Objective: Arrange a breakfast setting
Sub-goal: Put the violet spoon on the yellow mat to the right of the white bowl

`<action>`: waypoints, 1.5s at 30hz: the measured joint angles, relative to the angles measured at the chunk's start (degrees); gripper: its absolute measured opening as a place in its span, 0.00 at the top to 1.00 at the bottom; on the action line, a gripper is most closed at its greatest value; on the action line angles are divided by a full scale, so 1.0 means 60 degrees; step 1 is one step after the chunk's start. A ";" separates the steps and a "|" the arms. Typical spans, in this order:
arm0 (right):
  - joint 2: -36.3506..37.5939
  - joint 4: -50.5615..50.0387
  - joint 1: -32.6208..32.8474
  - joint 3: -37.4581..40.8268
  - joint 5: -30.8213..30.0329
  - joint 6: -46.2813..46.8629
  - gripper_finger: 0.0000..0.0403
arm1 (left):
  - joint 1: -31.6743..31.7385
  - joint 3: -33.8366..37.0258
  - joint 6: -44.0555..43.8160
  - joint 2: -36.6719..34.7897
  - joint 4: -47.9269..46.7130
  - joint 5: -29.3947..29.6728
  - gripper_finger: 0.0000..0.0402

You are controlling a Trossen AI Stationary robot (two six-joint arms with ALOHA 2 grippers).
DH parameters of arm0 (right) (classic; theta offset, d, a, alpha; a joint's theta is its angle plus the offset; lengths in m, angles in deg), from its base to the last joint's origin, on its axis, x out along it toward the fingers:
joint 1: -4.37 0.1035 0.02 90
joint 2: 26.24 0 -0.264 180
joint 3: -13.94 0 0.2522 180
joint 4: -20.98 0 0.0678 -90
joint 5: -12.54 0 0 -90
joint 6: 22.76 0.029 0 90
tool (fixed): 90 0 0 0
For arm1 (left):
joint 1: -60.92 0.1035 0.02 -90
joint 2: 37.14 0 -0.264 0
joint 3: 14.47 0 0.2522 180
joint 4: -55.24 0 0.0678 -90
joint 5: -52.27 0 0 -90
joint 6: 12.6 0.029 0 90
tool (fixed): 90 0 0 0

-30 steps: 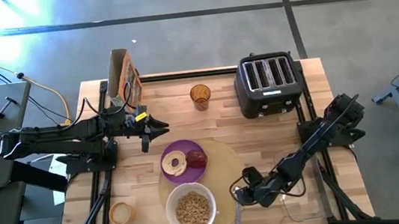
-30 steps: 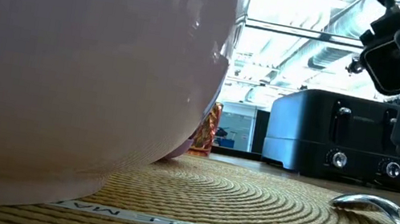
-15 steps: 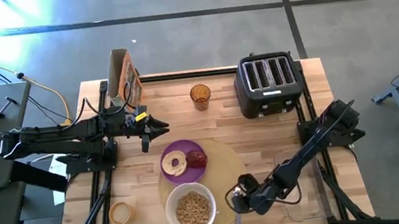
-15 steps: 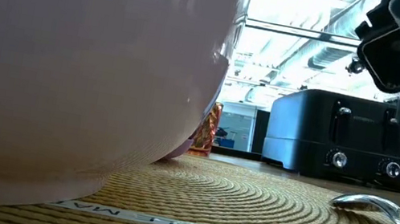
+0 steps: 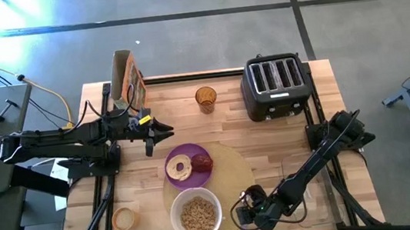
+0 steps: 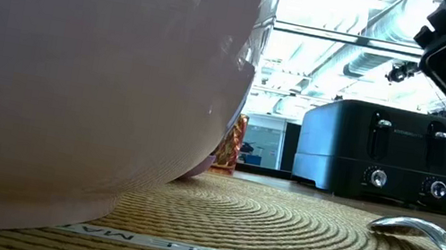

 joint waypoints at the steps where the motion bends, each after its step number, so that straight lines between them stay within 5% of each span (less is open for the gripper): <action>1: -0.0082 -0.0080 -0.0026 -0.0101 0.0000 0.0086 0.54 | 0.0000 0.0000 0.0000 0.0000 0.0000 0.0000 0.76; 11: -0.0329 -0.0676 -0.0274 -0.0449 0.0168 0.0529 0.64 | 0.0000 0.0000 0.0000 0.0000 -0.0007 0.0000 0.76; 37: -0.0704 -0.0703 -0.0918 -0.0460 0.1704 0.0625 0.64 | -0.0003 0.0000 0.0000 0.0000 0.0000 0.0000 0.76; 45: -0.0704 -0.1078 -0.0943 -0.0471 0.2114 0.0903 0.71 | -0.0002 0.0000 0.0002 0.0000 -0.0002 0.0000 0.76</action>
